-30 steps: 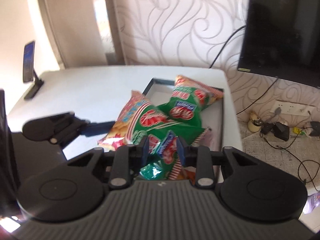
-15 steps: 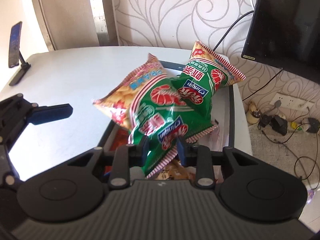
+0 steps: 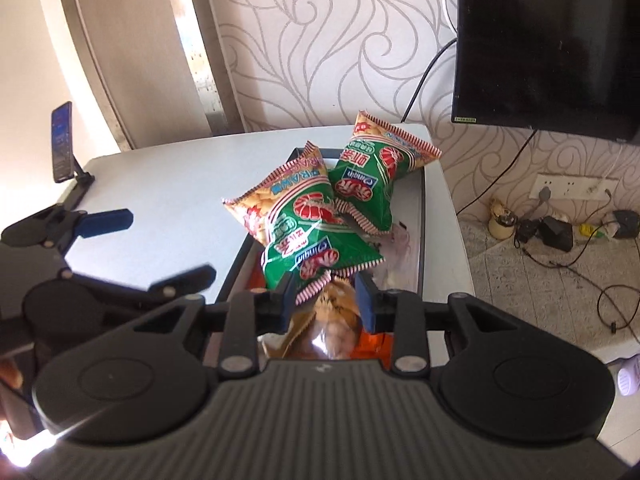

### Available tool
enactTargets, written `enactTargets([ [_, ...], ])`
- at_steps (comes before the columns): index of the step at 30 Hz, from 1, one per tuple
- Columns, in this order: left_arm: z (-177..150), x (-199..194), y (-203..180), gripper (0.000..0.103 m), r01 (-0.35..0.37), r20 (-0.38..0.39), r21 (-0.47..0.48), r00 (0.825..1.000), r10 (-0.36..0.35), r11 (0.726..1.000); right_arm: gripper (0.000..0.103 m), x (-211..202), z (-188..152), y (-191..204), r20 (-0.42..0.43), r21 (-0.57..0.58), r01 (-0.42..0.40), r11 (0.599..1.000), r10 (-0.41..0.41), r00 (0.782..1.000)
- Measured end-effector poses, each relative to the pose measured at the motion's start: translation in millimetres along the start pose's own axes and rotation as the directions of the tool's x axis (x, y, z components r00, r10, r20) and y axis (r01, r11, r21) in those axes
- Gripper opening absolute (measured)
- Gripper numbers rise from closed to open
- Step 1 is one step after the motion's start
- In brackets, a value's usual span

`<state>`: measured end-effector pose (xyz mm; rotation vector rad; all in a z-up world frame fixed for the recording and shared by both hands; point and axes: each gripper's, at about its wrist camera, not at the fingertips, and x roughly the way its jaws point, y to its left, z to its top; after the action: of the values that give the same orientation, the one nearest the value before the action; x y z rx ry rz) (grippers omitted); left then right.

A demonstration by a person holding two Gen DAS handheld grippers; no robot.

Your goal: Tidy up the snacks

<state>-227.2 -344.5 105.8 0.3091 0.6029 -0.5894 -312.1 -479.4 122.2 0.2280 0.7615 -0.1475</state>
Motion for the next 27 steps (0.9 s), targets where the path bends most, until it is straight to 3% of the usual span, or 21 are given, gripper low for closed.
enactTargets([
  [4, 6, -13, 1, 0.102, 0.010, 0.000, -0.061, 1.000, -0.010, 0.998, 0.036, -17, -15, 2, -0.029, 0.012, -0.014, 1.000, 0.015, 0.999],
  [10, 7, -23, -18, 0.102, -0.008, -0.030, 0.066, 1.000, 0.010, 0.998, 0.051, -43, -39, 22, -0.031, 0.028, 0.043, 0.999, -0.043, 0.999],
  [15, -8, -50, -29, 0.102, 0.082, -0.006, 0.079, 0.997, -0.082, 0.993, 0.052, -64, -57, 49, -0.057, 0.025, 0.094, 0.995, -0.093, 0.994],
  [18, -23, -69, -33, 0.102, 0.116, 0.005, 0.113, 0.993, -0.117, 0.987, 0.063, -79, -69, 66, -0.064, 0.029, 0.144, 0.989, -0.142, 0.988],
  [21, -39, -87, -31, 0.102, 0.162, 0.006, 0.099, 0.987, -0.163, 0.982, 0.064, -93, -85, 81, -0.081, 0.032, 0.180, 0.983, -0.177, 0.981],
  [27, -57, -112, -22, 0.103, 0.162, 0.028, 0.048, 0.986, -0.164, 0.986, 0.064, -110, -109, 86, -0.120, 0.051, 0.229, 0.972, -0.221, 0.968],
])
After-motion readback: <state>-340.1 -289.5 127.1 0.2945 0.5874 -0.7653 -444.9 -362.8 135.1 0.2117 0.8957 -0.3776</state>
